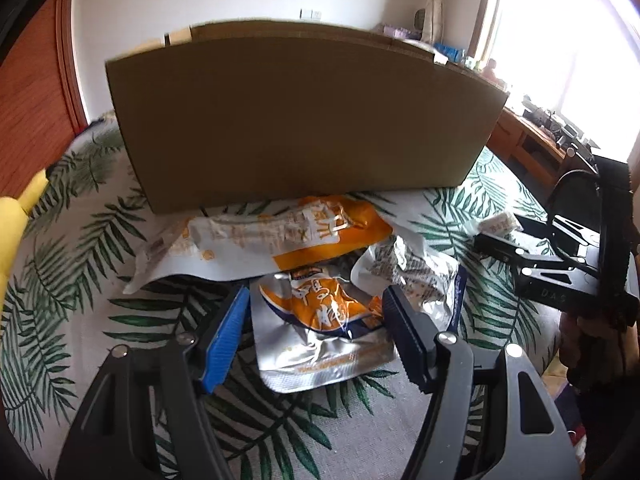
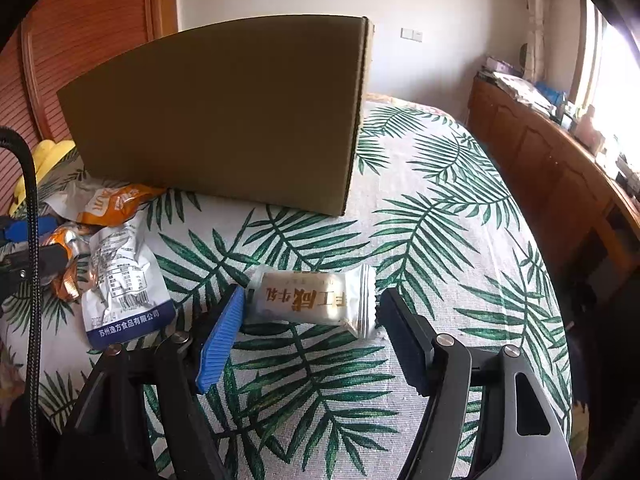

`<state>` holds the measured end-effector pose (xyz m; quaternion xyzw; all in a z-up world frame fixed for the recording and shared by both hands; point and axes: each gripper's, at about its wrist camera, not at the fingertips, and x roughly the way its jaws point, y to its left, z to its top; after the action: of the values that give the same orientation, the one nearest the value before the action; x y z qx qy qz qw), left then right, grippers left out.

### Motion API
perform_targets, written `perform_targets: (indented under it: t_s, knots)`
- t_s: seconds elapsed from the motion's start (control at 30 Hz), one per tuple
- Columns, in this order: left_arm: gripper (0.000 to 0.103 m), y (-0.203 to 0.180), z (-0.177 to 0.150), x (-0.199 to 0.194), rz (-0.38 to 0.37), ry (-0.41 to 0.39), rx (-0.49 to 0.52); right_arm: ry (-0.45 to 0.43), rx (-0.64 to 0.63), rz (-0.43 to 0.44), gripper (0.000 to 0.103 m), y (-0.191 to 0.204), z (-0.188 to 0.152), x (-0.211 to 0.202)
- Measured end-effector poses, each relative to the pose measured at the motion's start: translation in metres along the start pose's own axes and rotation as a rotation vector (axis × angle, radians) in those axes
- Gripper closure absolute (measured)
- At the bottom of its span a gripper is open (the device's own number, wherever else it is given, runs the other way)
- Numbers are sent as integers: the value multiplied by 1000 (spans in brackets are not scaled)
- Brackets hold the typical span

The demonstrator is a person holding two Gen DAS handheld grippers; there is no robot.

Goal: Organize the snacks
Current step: 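Move both tools back toward the remaining snack packets, then grasp the orange-and-silver packet with the left tool while the right tool grasps the white bar packet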

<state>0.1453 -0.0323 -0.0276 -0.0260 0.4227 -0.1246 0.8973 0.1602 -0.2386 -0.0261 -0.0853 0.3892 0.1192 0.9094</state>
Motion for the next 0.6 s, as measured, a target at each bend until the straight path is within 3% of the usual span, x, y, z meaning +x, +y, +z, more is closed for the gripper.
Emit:
perform_targets:
  t_s: [0.23,0.3,0.43,0.5,0.6]
  knots:
    - [35,10,3,10,-14,39,-42,-1,6,-6,33,-1,0,-2]
    - [43,9,3,10,-19,36,-42,-1,6,-5,33,-1,0,-2]
    - [46,6,1,8,-15,26,-30,-2,6,-10,33,-1,0,-2]
    - [54,7,1,5,-15,14,-37,-2,6,-12,33,0,-1,-4]
    - [57,11,-1,1,-27,-3,-46,-2,6,-13,33,0,-1,-4]
